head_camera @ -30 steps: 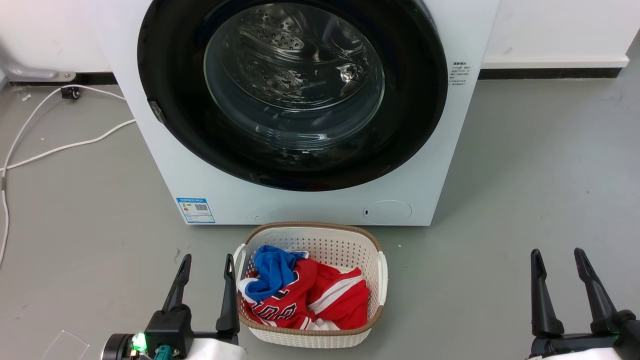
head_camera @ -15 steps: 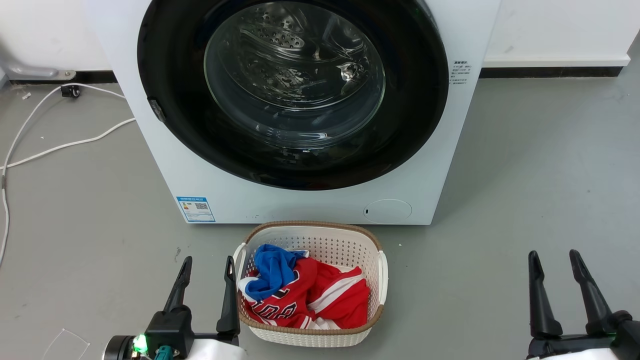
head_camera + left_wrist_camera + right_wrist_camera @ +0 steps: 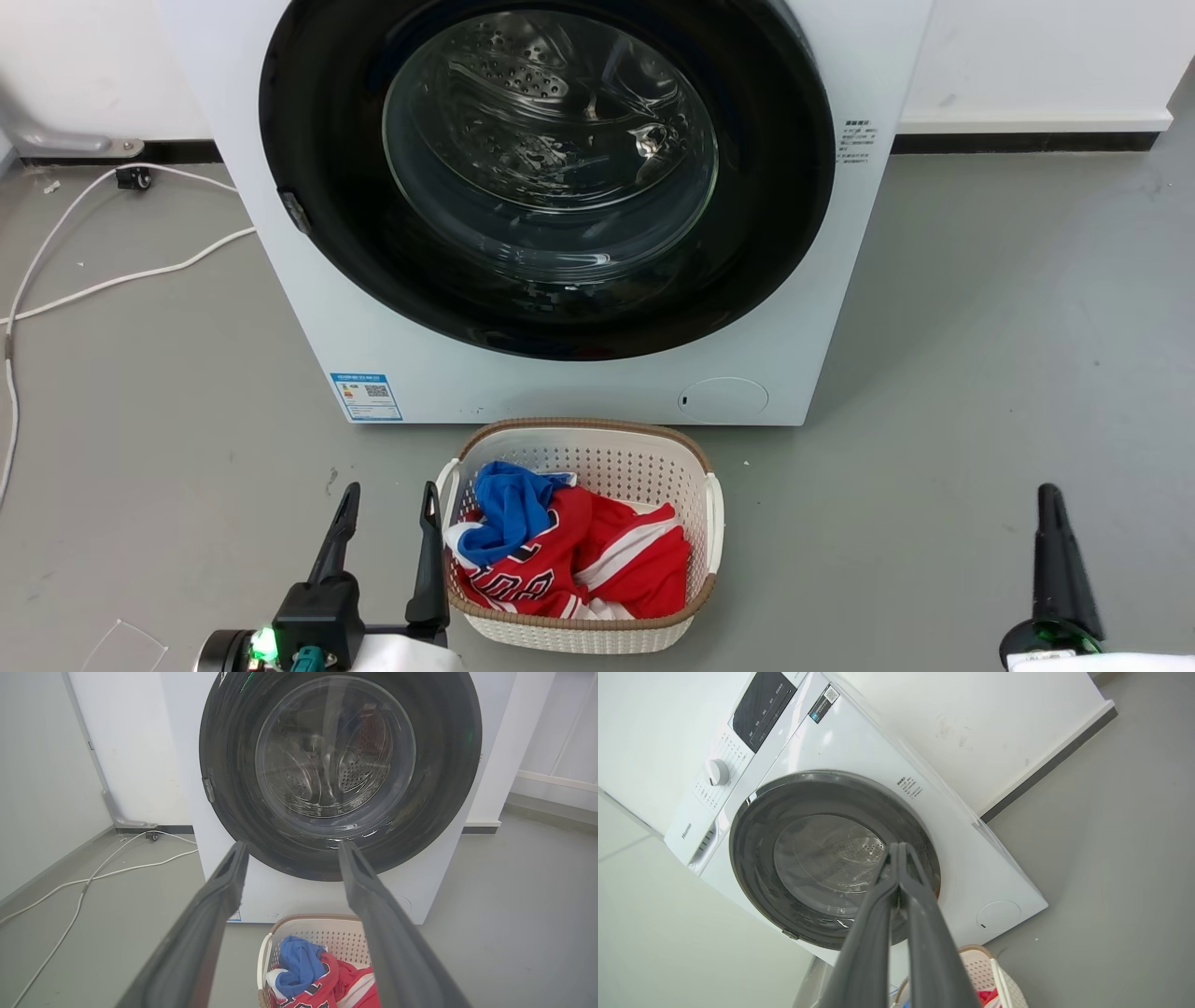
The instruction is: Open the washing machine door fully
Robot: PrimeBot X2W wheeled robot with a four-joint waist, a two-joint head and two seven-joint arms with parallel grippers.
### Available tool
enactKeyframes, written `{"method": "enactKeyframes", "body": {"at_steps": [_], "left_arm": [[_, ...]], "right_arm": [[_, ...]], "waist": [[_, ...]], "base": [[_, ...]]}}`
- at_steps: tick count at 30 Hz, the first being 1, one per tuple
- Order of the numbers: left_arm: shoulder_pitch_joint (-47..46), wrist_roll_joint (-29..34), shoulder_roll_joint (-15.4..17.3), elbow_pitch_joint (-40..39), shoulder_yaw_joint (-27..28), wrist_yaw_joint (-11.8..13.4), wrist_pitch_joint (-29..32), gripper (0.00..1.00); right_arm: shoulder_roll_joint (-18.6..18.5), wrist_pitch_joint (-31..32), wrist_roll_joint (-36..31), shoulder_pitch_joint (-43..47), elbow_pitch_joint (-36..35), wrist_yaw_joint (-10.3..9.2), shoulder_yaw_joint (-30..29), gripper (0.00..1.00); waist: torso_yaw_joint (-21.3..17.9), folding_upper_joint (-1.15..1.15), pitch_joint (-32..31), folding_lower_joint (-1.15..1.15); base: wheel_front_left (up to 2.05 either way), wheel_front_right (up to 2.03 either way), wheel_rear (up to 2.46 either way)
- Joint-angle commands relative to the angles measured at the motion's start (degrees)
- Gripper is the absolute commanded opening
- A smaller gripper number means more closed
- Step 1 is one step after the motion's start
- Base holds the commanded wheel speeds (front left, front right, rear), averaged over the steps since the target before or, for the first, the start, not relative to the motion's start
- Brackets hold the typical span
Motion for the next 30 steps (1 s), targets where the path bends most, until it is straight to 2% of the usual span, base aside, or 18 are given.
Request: {"method": "enactKeyframes", "body": {"at_steps": [1,2,3,4,5,6,12,18,24,30], "left_arm": [[0.25,-0.02,-0.11,0.09,-0.03,0.01,-0.16,1.0],[0.27,-0.03,-0.11,0.13,-0.08,0.05,-0.16,1.0],[0.27,-0.03,-0.11,0.13,-0.08,0.05,-0.16,1.0],[0.39,-0.06,-0.11,0.18,-0.1,0.09,-0.16,1.0],[0.48,-0.07,-0.11,0.18,-0.08,0.09,-0.16,1.0],[0.48,-0.07,-0.11,0.18,-0.08,0.09,-0.16,1.0],[0.84,-0.07,-0.12,0.21,0.16,0.11,-0.16,1.0],[0.86,-0.14,-0.12,0.15,0.2,0.16,-0.16,1.0],[0.95,-0.22,-0.12,-0.06,0.08,0.32,-0.16,1.0],[1.05,-0.01,-0.11,-0.26,0.27,0.32,-0.16,1.0]], "right_arm": [[0.1,-0.1,8.73,-0.96,1.34,0.0,1.27,0.0],[0.1,-0.1,12.13,-1.26,1.62,0.0,1.85,0.0],[0.1,-0.1,12.13,-1.26,1.62,0.0,1.85,0.0],[0.06,-0.1,19.51,-1.58,1.99,0.0,2.68,0.0],[0.06,-0.1,22.29,-1.74,2.08,0.0,2.86,0.0],[0.06,-0.1,22.29,-1.74,2.08,0.0,2.86,0.0],[0.07,-0.1,38.47,-1.47,1.44,0.0,4.76,0.0],[0.05,2.09,49.73,-0.64,-0.27,0.0,6.84,0.0],[0.08,9.67,55.98,0.67,-2.22,0.0,4.81,0.0],[0.08,13.61,56.01,1.58,-2.57,0.0,2.74,0.0]], "waist": [[0.06,0.0,-0.16,0.0],[0.08,0.0,-0.22,0.0],[0.08,0.0,-0.22,0.0],[0.1,0.0,-0.34,0.0],[0.11,0.0,-0.4,0.0],[0.11,0.0,-0.4,0.0],[0.19,0.0,-0.68,0.0],[0.19,0.0,-0.82,0.0],[0.28,0.0,-0.86,0.0],[0.39,0.0,-0.75,0.0]], "base": [[0.0,0.0,0.0],[0.0,0.0,0.0],[0.0,0.0,0.0],[0.0,0.0,0.0],[0.0,0.0,0.0],[0.0,0.0,0.0],[0.0,0.0,0.0],[0.0,0.0,0.0],[0.0,0.0,0.0],[0.0,0.0,0.0]]}}
